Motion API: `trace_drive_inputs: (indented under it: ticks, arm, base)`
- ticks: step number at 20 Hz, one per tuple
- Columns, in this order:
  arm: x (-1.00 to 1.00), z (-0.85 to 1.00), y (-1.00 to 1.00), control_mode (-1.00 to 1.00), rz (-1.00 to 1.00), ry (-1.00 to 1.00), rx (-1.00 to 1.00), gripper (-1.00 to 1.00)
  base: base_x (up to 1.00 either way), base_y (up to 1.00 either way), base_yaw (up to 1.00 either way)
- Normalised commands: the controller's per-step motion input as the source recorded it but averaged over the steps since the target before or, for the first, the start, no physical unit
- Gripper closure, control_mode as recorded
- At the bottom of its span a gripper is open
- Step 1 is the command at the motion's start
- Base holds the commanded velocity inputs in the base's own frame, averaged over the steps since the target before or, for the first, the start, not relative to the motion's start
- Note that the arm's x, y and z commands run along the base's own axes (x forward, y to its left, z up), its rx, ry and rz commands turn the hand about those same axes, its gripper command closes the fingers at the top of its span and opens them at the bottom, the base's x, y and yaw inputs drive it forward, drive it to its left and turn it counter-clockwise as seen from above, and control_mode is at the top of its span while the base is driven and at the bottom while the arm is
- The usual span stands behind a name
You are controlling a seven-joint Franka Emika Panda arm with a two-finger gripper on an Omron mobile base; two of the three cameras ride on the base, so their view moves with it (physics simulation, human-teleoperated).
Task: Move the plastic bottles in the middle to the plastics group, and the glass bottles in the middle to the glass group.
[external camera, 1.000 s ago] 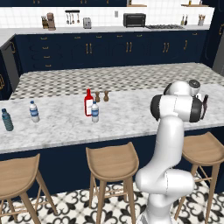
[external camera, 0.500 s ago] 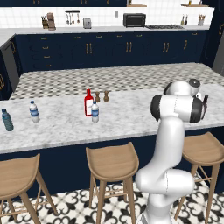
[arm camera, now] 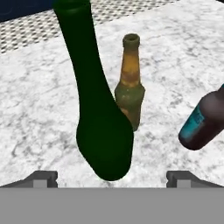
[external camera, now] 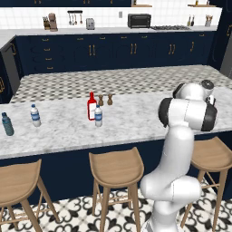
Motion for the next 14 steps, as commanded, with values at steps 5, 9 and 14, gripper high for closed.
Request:
trace_drive_inputs:
  ticks: [5,9,14]
  arm:
    - [-0.68,0.24,0.49,-1.0,0.0,-0.07,0.0,-1.0]
    - [-0.56,0.31,0.67,-1.0,0.0,-0.05,0.0,-1.0]
    - [-0.33,0.37,0.73,-1.0,0.06,0.0,0.0,-1.0]
  base:
    - [0.0,0.0,0.0]
    - [0.0,0.0,0.0]
    - [0.0,0.0,0.0]
